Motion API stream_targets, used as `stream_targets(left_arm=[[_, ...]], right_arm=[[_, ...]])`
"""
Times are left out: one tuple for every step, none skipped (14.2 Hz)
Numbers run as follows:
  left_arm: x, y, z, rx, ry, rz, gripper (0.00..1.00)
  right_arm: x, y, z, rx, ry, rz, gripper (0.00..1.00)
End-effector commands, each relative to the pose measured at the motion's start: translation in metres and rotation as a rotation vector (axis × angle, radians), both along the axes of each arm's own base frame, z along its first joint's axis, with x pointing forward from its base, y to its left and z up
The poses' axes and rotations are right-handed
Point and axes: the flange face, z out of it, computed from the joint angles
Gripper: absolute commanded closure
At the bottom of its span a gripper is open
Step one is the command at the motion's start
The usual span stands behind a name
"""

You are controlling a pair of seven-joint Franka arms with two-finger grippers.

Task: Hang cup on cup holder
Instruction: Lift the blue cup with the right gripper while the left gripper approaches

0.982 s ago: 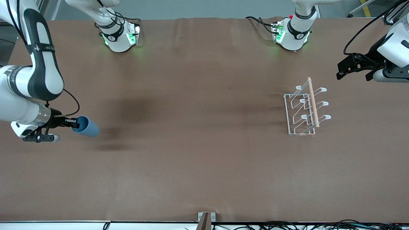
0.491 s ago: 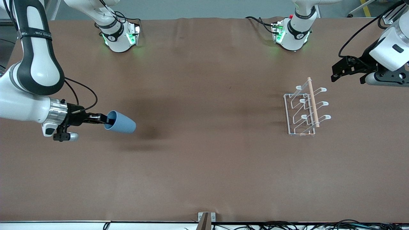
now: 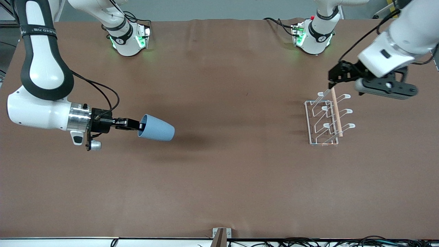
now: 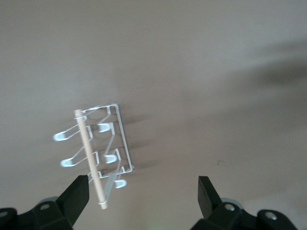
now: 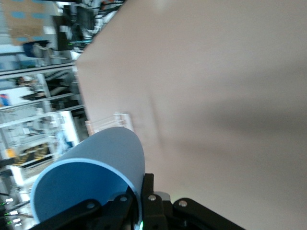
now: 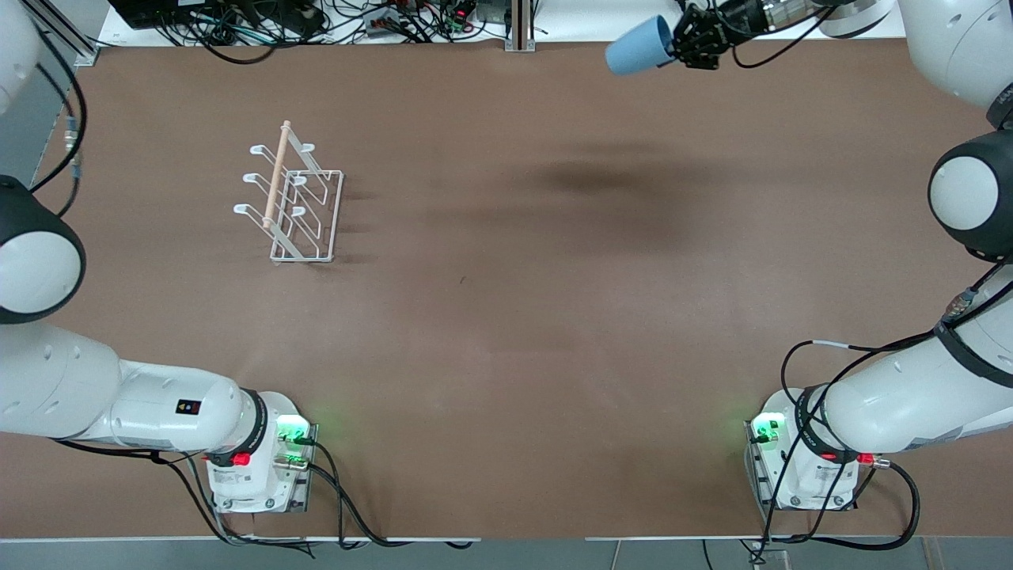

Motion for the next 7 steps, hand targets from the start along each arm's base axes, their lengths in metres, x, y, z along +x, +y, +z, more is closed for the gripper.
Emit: stream_targets(left_arm=[[-0.011, -0.053, 0.002, -0.007, -0.010, -0.104, 0.00], [-0.012, -0.076, -0.002, -0.013, -0.014, -0.139, 0.00], [-0.016, -0.099, -0.001, -0.024, -0.030, -0.167, 0.00], [-0.020, -0.114, 0.002, -0.033, -0.046, -0.205, 0.00], [-0.024, -0.130, 0.007, -0.044, -0.058, -0.235, 0.00], [-0.032, -0.145, 0.010, -0.052, -0.063, -0.266, 0.00], [-0.039, -0.156, 0.013, -0.055, -0.068, -0.288, 0.00]], right_arm=[[-0.004, 0.041, 0.010, 0.151, 0.015, -0.012, 1.00], [-0.005, 0.060, 0.017, 0.210, 0.013, -0.014, 1.00], [-0.008, 0.080, 0.018, 0.261, 0.028, -0.012, 1.00], [-0.012, 0.097, 0.019, 0.301, 0.041, -0.009, 0.99], [-0.016, 0.110, 0.020, 0.326, 0.052, -0.003, 0.99], [-0.022, 0.125, 0.021, 0.344, 0.061, 0.011, 0.99], [-0.026, 0.138, 0.021, 0.371, 0.073, 0.019, 0.99]])
